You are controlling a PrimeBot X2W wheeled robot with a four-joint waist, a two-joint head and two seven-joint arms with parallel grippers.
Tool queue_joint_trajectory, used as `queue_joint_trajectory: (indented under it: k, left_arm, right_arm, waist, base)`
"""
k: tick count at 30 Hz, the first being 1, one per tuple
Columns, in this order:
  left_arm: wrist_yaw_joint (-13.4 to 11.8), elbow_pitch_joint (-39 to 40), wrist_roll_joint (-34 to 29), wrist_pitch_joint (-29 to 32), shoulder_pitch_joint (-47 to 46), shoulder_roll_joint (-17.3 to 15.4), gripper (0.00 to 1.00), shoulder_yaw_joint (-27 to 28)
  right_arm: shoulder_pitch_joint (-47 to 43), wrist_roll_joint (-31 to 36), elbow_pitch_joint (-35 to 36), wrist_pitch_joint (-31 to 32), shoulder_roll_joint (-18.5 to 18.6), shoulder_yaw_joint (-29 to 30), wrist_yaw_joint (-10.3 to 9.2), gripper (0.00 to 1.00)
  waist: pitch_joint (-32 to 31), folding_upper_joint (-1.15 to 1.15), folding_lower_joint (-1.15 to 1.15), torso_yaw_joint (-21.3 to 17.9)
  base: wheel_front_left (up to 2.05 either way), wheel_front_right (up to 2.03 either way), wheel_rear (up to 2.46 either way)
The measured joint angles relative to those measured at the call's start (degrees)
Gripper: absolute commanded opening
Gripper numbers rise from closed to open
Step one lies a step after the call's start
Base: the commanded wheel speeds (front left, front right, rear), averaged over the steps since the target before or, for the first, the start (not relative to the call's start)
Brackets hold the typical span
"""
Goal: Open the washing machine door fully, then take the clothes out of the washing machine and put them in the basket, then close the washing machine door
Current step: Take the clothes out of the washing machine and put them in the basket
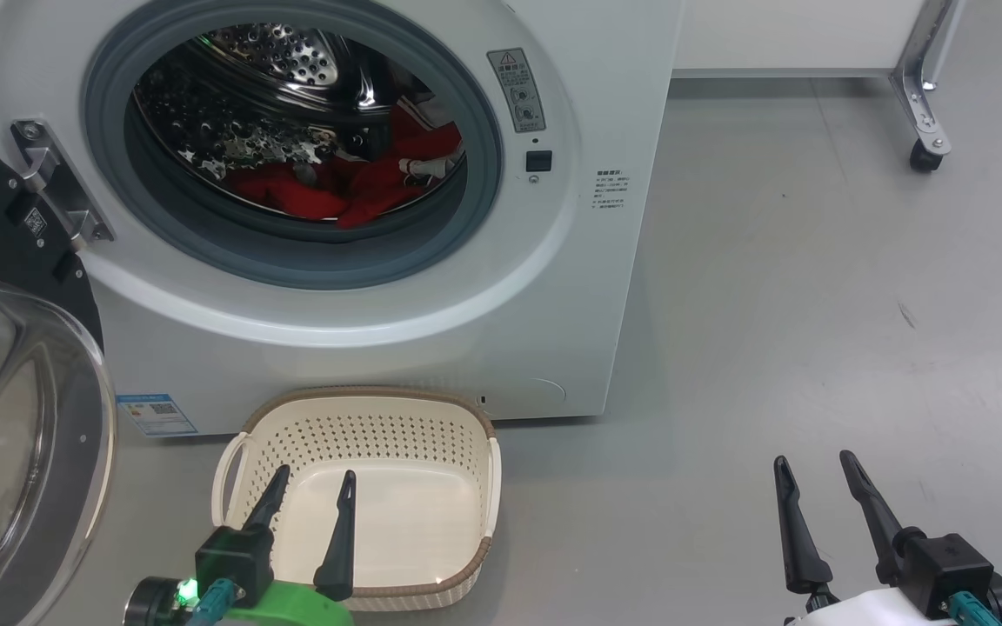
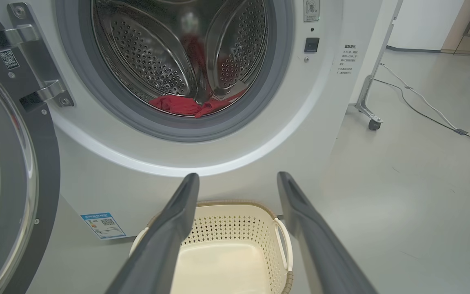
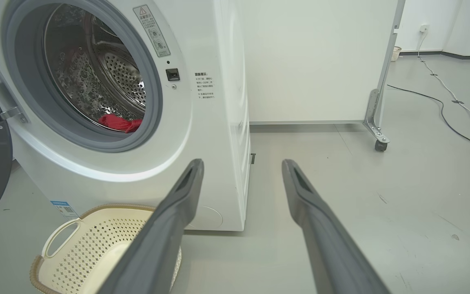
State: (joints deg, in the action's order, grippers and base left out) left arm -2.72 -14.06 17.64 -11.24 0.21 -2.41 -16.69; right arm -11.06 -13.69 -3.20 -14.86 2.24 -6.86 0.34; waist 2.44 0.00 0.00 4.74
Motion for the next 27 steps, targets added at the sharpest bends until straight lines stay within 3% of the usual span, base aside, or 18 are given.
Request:
queue_joint_trajectory:
  k: [27]
  left_arm:
    - [-0.1,-0.4,0.0,0.1,-2.5,0.0,1.00,-0.8]
  right_arm:
    - [0.8,0.2,1.1,0.0,0.0,-0.3,0.19,1.00]
  waist:
    - [3.6,0.00,0.00,0.1]
  base:
    - [0.00,0.00,0.00]
